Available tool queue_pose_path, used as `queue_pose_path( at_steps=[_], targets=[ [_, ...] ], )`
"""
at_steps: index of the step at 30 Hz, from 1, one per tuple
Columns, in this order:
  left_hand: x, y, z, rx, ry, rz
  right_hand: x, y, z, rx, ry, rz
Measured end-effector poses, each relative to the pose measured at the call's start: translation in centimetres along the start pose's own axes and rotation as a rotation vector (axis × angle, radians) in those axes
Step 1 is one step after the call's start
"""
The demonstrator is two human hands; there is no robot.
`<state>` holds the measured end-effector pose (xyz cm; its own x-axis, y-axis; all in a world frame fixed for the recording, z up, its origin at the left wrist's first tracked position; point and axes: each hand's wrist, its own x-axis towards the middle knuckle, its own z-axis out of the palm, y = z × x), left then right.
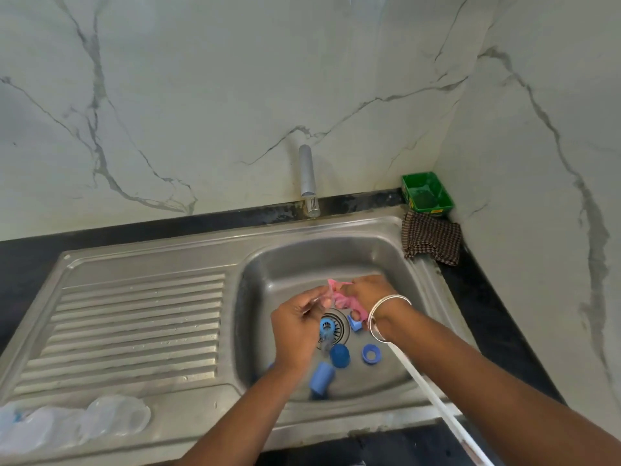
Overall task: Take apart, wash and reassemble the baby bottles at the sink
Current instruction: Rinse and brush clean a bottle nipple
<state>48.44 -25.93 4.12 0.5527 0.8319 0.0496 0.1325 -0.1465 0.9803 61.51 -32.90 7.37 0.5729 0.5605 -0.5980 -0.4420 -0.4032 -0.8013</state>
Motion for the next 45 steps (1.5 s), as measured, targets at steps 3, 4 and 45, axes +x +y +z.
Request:
queue_pose_path(
  at_steps=[3, 4, 45],
  targets=[
    [0.0, 0.2, 0.6, 0.067, -0.006, 0.08, -0.5, -0.7, -1.7, 0.084, -0.124, 0.208],
    [0.1, 0.5, 0.7, 0.064, -0.002, 0.05, -0.4, -0.7, -2.2, 0.075, -0.15, 0.202],
    [4.3, -0.1, 6.4, -0.175, -0.053, -0.62, 10.2, 1.5, -12.8, -1.106, 0.771, -0.598]
  ],
)
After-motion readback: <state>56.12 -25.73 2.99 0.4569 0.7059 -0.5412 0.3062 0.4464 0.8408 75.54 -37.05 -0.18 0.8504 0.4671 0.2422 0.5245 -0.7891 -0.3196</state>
